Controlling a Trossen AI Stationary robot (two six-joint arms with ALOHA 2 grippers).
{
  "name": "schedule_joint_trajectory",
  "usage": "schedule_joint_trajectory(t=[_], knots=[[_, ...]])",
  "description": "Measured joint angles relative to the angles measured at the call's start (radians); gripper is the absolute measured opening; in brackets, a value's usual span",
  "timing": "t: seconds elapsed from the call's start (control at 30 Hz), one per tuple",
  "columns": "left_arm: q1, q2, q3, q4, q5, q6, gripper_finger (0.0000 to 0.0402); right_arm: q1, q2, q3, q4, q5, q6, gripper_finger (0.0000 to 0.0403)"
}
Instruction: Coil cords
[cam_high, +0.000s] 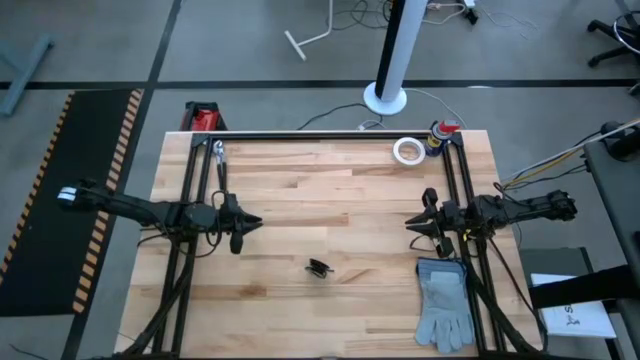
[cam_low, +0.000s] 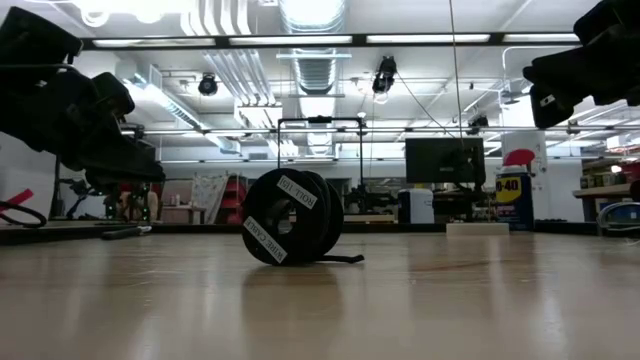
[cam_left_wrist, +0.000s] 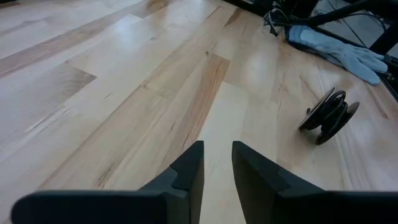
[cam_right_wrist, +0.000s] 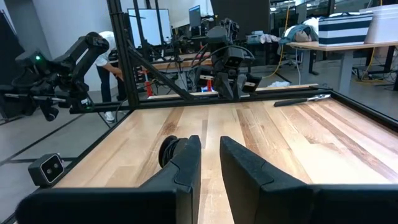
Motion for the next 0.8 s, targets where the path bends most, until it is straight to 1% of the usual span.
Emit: schedule_joint_trajectory(t=[0.27,0.47,0.8], knots=[[0.000,0.000,0.000,0.000,0.000,0.000,0.0075,0.000,0.000,0.000,0.000,0.000,0.000,0.0070],[0.000,0.000,0.000,0.000,0.000,0.000,0.0075,0.000,0.000,0.000,0.000,0.000,0.000,0.0073],[0.000,0.000,0.000,0.000,0.000,0.000,0.0075,0.000,0.000,0.000,0.000,0.000,0.000,0.0049]])
